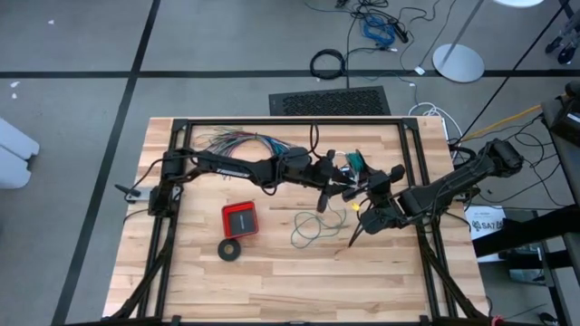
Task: Coil cords
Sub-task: Coil the green wire onto the spool
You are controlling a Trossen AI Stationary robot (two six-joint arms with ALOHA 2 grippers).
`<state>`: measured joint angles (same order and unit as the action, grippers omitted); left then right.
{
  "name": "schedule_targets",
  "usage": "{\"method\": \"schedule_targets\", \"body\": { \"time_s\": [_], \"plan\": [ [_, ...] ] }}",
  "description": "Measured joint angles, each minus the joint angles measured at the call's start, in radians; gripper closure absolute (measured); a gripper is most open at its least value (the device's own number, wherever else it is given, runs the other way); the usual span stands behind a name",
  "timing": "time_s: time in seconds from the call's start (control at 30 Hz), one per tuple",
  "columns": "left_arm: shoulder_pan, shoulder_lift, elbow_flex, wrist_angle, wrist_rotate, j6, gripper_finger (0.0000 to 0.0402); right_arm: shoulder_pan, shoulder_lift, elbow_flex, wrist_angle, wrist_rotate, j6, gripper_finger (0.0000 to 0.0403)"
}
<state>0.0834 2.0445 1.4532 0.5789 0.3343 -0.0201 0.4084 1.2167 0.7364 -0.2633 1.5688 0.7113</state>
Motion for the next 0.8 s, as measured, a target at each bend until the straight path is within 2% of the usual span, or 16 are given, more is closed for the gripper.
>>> {"method": "schedule_targets", "body": {
  "time_s": [0.33,0.57,0.8],
  "plan": [
    [-0.003,0.068,0.001,0.146,0.013,-0.043,0.0306,0.024,-0.028,-0.002,-0.004,0.002,0.043,0.0403],
    [0.013,0.077,-0.001,0.178,-0.002,-0.024,0.0306,0.08,-0.066,0.006,0.034,0.003,0.097,0.0403],
    [0.008,0.099,-0.001,0.219,-0.002,-0.025,0.0306,0.102,-0.103,0.004,0.03,0.0,0.077,0.0403]
  ]
}}
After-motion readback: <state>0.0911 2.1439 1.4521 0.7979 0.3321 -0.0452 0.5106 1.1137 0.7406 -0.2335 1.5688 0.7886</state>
